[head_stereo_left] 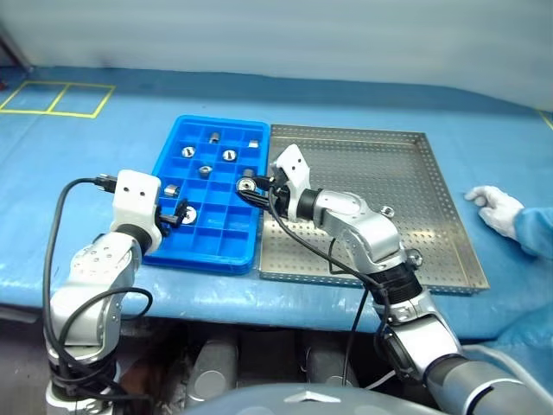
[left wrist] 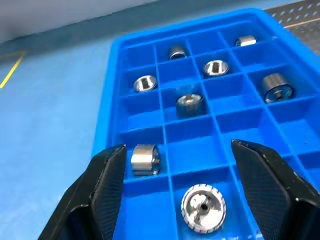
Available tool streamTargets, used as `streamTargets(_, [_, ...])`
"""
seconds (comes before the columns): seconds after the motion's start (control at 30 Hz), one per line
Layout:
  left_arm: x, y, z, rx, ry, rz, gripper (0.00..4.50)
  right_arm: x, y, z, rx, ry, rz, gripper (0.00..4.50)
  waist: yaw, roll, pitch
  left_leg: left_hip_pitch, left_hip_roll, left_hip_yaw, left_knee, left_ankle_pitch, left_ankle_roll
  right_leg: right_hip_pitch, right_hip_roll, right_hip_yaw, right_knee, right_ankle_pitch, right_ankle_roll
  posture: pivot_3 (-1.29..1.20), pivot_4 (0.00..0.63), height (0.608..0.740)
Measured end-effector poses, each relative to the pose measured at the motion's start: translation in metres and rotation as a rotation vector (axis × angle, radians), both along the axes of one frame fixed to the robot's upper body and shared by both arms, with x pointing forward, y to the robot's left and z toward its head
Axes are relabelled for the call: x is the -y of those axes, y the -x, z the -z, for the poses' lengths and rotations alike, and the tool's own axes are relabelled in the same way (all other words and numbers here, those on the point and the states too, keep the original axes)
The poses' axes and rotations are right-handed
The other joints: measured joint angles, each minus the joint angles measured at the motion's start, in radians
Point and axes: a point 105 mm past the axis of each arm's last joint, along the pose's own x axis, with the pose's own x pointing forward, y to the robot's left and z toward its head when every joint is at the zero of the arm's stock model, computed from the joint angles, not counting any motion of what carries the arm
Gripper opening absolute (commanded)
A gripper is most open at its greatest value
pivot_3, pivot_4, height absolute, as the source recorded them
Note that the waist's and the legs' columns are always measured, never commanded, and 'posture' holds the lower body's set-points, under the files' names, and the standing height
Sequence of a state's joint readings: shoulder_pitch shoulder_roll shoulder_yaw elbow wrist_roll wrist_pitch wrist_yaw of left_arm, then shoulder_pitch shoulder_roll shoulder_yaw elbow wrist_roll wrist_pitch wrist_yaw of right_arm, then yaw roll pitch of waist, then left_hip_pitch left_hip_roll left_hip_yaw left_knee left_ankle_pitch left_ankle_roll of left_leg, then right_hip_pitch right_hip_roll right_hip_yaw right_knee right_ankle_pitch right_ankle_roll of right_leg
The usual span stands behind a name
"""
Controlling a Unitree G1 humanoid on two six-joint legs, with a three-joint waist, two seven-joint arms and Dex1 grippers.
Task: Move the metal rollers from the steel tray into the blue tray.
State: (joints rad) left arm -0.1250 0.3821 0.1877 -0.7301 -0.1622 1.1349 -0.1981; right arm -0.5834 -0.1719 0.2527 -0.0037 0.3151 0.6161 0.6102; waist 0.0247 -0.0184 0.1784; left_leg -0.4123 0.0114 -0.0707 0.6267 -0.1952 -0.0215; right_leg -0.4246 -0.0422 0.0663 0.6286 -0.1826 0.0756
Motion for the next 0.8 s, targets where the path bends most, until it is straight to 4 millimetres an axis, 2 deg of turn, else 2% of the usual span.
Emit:
streamTargets(0.07, [-0.002, 0.011, 0.008, -0.037, -0.014, -0.008, 3.64, -0.02, -0.007, 0.003, -0.006, 0.002, -0.03, 1.72, 0.026, -0.001, 0.0, 0.0, 0.0, -0.002, -0.001, 0.0, -0.001, 0.0, 0.0, -0.002, 0.0, -0.001, -0.001, 0.35, 0.15, 0.74])
streamTargets(0.2, [-0.001, 0.019, 0.011, -0.049, -0.01, -0.019, 3.64, -0.037, -0.024, 0.008, -0.011, -0.009, -0.022, 1.72, 0.042, -0.001, 0.0, 0.0, 0.0, -0.004, -0.002, 0.002, -0.003, 0.0, 0.001, -0.003, 0.0, 0.0, -0.002, 0.38, 0.15, 0.74])
streamTargets(0.43, [0.006, 0.021, 0.014, -0.054, 0.0, -0.012, 3.64, -0.041, -0.033, 0.029, -0.061, 0.034, -0.014, 1.72, 0.074, -0.001, 0.0, 0.0, 0.0, -0.004, -0.005, 0.002, -0.004, -0.001, 0.001, -0.004, 0.0, -0.001, -0.003, 0.39, 0.15, 0.74])
streamTargets(0.5, [0.007, 0.021, 0.014, -0.054, 0.0, -0.01, 3.64, -0.04, -0.035, 0.034, -0.077, 0.051, -0.007, 2.45, 0.075, 0.0, 0.0, 0.0, 0.0, -0.004, -0.006, 0.003, -0.005, -0.002, 0.001, -0.004, 0.0, -0.001, -0.003, 0.38, 0.15, 0.74])
streamTargets(0.63, [0.012, 0.019, 0.012, -0.049, -0.001, 0.014, 3.64, -0.035, -0.042, 0.027, -0.032, 0.042, 0.02, 3.63, 0.075, 0.0, 0.0, 0.0, 0.0, -0.005, -0.007, 0.003, -0.006, -0.002, 0.001, -0.005, 0.0, -0.001, -0.004, 0.37, 0.15, 0.74])
streamTargets(0.8, [0.019, 0.016, 0.009, -0.034, -0.002, 0.044, 3.64, -0.026, -0.048, 0.009, 0.056, 0.009, 0.064, 3.63, 0.073, 0.0, 0.0, 0.0, 0.0, -0.005, -0.007, 0.004, -0.006, -0.002, 0.001, -0.005, 0.0, -0.001, -0.004, 0.34, 0.15, 0.74])
